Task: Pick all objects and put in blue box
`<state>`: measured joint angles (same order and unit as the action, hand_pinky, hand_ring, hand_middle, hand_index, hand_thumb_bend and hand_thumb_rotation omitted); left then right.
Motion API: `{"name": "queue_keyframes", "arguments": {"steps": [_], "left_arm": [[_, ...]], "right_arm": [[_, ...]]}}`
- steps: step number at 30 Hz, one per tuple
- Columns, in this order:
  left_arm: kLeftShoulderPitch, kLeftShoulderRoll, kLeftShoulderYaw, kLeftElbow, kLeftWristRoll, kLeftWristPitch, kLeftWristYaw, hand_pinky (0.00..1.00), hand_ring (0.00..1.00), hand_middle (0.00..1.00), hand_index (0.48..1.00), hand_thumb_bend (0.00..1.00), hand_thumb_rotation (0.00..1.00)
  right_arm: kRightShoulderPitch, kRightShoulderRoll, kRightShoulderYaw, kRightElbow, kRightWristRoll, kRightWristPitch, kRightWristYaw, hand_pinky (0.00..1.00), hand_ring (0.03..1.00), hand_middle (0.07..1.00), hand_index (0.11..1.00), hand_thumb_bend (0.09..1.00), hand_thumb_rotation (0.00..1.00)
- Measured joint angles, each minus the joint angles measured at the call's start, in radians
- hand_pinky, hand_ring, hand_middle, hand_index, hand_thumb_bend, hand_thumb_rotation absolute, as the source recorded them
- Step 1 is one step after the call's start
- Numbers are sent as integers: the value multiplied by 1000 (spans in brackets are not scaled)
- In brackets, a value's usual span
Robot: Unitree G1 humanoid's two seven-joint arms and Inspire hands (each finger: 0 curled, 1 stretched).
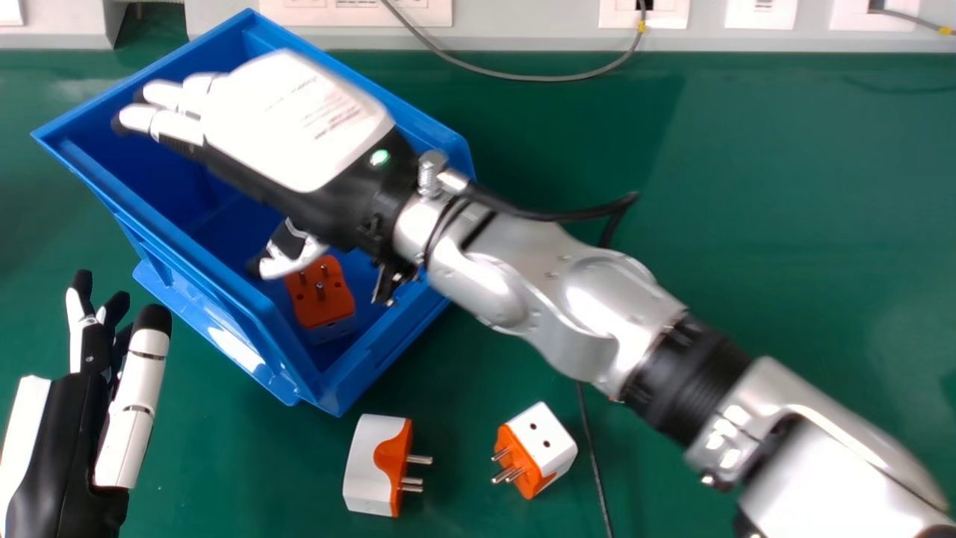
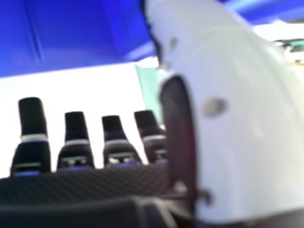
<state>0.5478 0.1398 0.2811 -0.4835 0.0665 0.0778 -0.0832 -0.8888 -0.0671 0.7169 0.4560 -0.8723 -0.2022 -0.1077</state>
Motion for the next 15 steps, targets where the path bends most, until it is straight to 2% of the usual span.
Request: {"name": "queue_keyframes", "arguments": {"steps": [6, 10, 12, 15], "left_arm": [[-7, 5, 10, 8, -9, 0, -8, 902, 955, 989, 1000, 420, 1000], [-12, 16, 23, 20, -25, 0, -17, 910, 965, 994, 1000, 418, 1000], [-13, 23, 23, 24, -29, 0, -20, 912, 967, 994, 1000, 416, 1000], [-13, 26, 24, 25, -29, 0, -23, 910, 967, 995, 1000, 415, 1000]], "right_arm": [[56, -69, -27, -143, -36, 13, 18, 685, 810, 841, 816, 497, 0], [88, -135, -67, -252, -46, -7, 26, 683, 803, 834, 807, 498, 0], [94, -154, -89, -285, -51, -8, 29, 684, 800, 831, 805, 501, 0], [112, -180, -113, -333, -51, -16, 36, 691, 796, 827, 801, 497, 0]]}}
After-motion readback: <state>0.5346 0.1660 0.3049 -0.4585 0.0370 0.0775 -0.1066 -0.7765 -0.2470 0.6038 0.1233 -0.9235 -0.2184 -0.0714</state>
